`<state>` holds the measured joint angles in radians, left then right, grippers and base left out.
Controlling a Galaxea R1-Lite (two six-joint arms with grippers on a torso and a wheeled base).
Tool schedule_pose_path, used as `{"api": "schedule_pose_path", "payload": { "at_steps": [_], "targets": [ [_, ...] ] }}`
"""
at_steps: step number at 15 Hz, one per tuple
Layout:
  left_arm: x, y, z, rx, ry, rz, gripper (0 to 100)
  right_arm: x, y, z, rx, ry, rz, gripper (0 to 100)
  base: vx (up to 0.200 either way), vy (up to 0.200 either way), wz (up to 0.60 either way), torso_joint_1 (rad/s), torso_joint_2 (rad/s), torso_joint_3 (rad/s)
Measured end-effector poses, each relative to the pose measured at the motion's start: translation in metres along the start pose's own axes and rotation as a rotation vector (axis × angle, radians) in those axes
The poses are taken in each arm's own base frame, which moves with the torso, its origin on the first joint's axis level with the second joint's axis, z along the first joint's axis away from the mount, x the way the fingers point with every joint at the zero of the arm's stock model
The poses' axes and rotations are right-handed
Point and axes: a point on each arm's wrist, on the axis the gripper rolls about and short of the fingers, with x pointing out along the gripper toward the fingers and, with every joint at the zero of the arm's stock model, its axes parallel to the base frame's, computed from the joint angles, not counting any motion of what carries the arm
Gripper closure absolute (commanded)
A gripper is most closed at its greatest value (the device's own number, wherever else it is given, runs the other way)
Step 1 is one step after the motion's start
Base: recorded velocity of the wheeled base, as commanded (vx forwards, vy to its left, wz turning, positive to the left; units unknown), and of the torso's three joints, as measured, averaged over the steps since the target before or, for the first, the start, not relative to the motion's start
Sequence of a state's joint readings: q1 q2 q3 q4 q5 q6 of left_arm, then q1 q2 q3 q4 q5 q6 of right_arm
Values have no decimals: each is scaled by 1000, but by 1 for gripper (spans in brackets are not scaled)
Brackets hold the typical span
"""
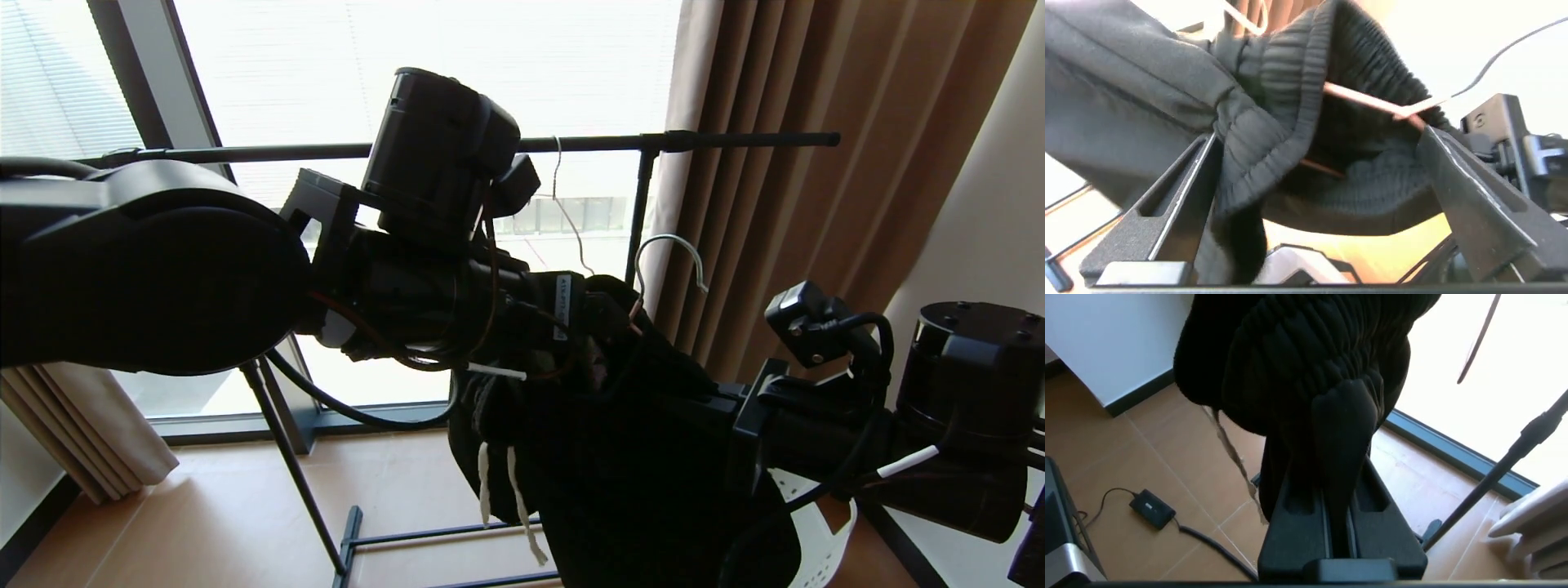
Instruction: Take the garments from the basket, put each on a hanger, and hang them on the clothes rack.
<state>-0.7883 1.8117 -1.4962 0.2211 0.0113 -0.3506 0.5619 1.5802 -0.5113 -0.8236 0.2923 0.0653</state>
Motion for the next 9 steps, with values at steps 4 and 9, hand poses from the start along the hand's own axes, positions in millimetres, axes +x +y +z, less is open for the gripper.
{"api": "schedule_pose_path", "payload": {
  "at_steps": [4, 9],
  "targets": [
    [-6, 10, -12, -1, 37, 27, 0, -3, -11, 1, 20, -3, 44, 100, 0, 0, 0, 0, 0, 0],
    [-17, 12, -15, 6, 33, 30, 0, -10, -29, 3, 38, -15, 59, 100, 0, 0, 0, 0, 0, 0]
  ]
}}
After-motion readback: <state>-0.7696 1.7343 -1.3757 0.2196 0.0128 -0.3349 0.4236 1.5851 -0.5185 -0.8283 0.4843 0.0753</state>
